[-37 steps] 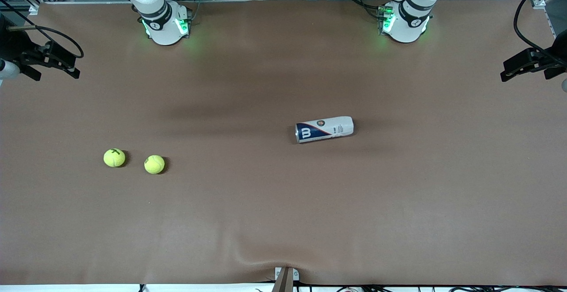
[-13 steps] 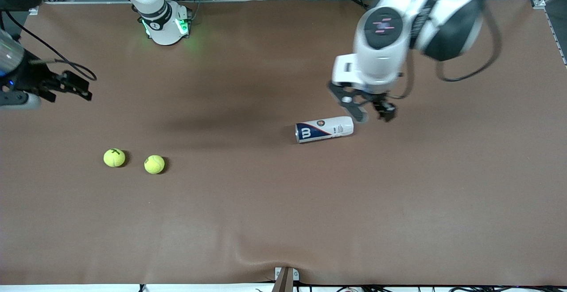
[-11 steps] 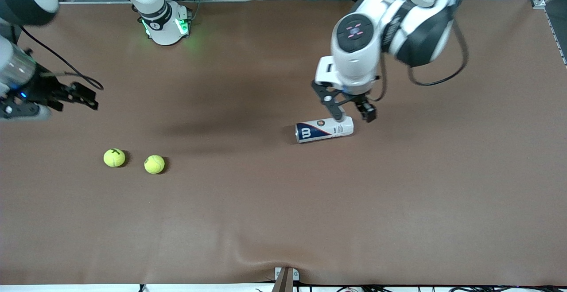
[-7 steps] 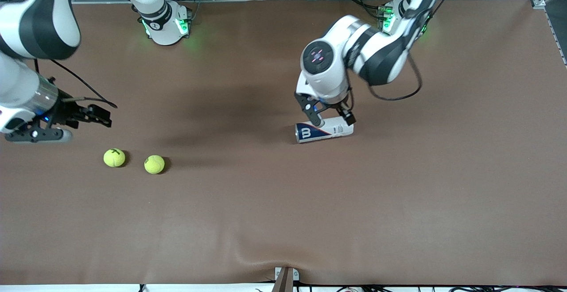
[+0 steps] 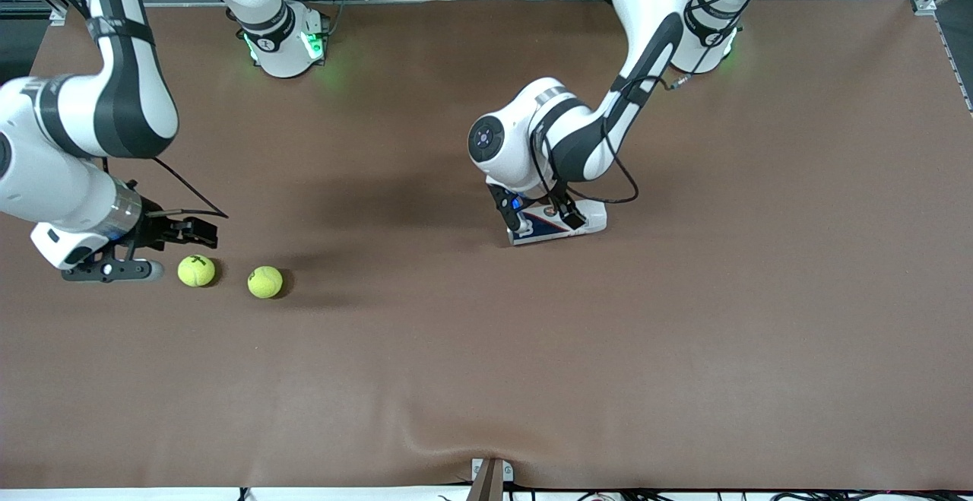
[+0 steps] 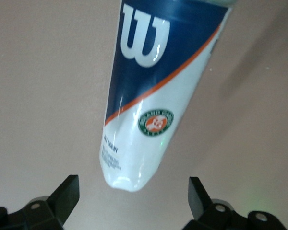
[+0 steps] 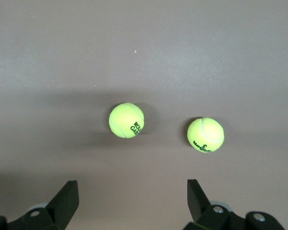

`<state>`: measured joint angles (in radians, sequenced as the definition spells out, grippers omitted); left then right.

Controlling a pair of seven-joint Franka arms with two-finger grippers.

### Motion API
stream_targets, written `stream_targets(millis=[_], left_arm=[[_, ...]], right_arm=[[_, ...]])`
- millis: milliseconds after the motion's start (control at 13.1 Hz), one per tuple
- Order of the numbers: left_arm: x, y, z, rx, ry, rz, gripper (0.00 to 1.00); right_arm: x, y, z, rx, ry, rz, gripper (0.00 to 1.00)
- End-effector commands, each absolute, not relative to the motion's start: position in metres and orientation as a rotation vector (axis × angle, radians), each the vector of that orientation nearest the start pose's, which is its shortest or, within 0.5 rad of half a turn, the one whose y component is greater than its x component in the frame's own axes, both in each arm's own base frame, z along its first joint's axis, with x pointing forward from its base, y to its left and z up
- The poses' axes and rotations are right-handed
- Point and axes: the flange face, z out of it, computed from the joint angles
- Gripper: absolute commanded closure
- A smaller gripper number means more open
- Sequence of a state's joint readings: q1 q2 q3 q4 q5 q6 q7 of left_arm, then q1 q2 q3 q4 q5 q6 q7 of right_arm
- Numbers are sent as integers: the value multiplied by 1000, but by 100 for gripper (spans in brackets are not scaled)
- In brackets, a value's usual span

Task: Insert tennis ball vertically with right arm
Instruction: 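Reach the left gripper to the can while the right gripper approaches the balls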

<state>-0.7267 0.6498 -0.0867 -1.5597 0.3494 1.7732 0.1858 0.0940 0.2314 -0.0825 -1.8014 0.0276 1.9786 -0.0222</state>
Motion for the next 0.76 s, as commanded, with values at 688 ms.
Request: stream_targets(millis=[688], left_arm=[[489,-469,217,-2220,1499,338,0]], right_arm=[[632,17,301,-3121,37,21,0]])
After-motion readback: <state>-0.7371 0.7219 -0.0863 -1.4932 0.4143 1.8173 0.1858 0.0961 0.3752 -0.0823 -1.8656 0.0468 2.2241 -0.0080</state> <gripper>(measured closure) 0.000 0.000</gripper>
